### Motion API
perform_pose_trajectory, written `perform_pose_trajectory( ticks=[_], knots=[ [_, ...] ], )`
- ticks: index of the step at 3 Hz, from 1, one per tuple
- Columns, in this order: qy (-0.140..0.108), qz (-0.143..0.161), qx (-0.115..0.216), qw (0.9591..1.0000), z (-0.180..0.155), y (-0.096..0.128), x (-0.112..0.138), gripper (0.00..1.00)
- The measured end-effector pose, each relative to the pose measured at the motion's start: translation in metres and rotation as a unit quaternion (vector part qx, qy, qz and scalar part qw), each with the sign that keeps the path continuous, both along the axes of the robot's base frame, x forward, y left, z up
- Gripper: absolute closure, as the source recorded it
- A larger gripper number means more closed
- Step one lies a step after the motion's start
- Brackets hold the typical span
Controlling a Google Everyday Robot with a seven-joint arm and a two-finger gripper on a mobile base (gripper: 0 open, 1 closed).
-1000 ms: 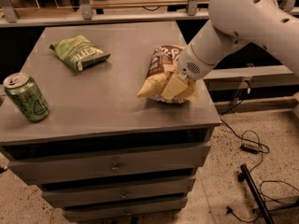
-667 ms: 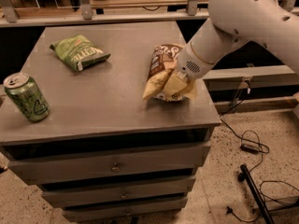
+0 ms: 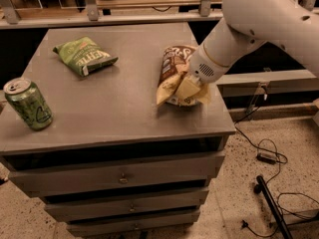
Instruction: Move brown chip bag near green jalapeno chip bag
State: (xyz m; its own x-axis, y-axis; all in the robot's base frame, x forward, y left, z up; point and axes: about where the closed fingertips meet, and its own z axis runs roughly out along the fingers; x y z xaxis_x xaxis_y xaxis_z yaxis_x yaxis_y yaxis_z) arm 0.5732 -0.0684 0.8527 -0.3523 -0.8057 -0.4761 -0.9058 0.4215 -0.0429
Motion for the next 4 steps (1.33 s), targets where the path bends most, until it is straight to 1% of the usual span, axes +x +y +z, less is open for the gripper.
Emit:
perform_pose_trajectory(
  ticks=[1,2,3,4],
  knots=[
    [-0.035,0.018,-0.020,0.9990,0.016,0.007,0.002,1.00],
    [-0.090,0.028,-0.043,0.9946,0.039,0.007,0.005,1.00],
    [-0.148,0.047,-0.032,0.9873,0.055,0.007,0.008,1.00],
    [-0.177,0.056,-0.015,0.9825,0.061,0.008,0.010,1.00]
  ],
)
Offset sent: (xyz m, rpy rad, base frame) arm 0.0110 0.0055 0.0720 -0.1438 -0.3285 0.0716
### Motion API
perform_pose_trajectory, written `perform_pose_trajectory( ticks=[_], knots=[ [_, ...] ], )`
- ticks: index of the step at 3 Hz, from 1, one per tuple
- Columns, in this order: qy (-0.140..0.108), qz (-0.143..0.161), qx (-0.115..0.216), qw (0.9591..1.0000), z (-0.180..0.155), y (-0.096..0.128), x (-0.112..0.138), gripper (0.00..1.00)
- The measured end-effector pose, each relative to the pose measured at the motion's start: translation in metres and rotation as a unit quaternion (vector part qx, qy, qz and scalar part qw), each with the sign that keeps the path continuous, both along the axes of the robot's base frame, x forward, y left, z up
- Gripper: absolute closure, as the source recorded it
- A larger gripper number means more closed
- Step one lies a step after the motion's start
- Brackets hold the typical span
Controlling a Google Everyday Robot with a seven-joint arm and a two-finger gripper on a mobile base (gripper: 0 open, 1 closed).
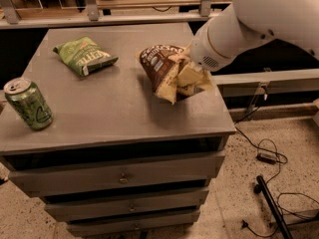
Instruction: Move brown chip bag near green jalapeno chip bag
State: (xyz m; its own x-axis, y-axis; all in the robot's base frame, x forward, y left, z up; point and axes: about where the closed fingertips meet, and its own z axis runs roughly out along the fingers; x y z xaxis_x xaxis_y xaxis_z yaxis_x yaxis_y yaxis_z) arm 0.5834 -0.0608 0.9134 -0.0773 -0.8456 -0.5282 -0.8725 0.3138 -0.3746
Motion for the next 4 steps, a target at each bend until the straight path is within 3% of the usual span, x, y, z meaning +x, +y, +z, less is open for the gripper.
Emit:
perform_pose_trajectory(
  ticks=[2,4],
  knots=[
    [-0.063,0.039,0.051,0.9960,0.013,0.017,0.033,1.00],
    [-0.106,0.079,0.058,0.9895,0.038,0.054,0.088,1.00]
  ],
)
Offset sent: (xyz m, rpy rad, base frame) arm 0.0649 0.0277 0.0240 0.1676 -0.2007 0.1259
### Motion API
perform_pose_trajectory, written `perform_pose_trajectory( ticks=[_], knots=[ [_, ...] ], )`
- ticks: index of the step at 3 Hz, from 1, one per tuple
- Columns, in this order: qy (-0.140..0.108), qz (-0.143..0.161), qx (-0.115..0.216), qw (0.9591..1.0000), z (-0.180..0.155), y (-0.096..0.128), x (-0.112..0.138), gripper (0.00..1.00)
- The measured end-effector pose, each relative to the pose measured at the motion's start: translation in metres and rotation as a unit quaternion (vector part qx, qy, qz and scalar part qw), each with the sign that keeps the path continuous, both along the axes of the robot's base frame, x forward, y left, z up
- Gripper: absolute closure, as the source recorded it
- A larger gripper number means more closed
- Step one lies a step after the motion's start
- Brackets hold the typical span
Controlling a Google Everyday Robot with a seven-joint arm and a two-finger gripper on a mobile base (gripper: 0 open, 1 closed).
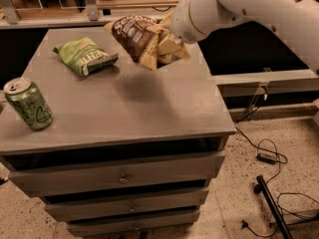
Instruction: Move brown chip bag near green jalapeno chip bag
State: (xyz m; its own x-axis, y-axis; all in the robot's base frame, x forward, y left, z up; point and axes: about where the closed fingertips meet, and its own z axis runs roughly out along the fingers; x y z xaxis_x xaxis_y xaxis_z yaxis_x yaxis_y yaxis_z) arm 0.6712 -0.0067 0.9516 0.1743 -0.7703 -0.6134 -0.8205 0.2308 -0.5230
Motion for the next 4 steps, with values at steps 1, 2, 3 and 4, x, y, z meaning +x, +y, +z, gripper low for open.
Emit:
perform_pose_trajectory(
  ticks=[1,2,3,4],
  knots=[
    [-0.008,0.015,-0.013,0.9998,0.003,0.024,0.017,1.00],
    [-0.008,0.015,-0.028,0.9995,0.003,0.041,0.045,1.00],
    [-0.007,0.016,-0.039,0.9991,0.005,0.052,0.071,1.00],
    [-0.001,0.036,-0.029,0.9989,0.009,0.057,0.089,0.85]
  ],
)
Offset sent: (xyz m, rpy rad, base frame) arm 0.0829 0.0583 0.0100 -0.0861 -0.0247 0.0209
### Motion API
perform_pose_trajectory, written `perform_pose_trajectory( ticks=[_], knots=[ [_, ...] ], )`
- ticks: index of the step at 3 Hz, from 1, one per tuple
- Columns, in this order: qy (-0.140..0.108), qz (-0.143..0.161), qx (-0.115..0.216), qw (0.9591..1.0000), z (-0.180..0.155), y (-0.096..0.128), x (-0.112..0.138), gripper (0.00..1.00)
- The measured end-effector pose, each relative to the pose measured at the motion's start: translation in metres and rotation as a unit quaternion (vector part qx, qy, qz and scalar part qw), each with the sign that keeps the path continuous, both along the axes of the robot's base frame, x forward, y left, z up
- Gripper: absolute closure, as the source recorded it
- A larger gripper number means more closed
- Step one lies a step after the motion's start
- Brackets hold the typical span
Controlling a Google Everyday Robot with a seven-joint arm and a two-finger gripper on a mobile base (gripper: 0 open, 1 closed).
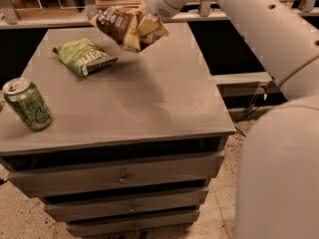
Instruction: Move brown chip bag near green jalapeno chip bag
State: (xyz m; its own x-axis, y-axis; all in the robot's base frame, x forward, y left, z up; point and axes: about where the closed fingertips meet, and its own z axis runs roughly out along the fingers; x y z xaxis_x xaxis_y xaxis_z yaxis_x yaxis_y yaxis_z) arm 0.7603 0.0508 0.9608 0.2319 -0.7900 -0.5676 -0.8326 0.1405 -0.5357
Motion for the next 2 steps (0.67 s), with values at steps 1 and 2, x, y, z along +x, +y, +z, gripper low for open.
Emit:
perform_pose_trajectory(
  ticks=[1,2],
  knots=[
    [0.004,0.059,0.013,0.9982,0.0006,0.0195,0.0014,0.53],
    [0.008,0.056,0.012,0.9983,-0.0036,0.0223,0.0019,0.22]
  ],
)
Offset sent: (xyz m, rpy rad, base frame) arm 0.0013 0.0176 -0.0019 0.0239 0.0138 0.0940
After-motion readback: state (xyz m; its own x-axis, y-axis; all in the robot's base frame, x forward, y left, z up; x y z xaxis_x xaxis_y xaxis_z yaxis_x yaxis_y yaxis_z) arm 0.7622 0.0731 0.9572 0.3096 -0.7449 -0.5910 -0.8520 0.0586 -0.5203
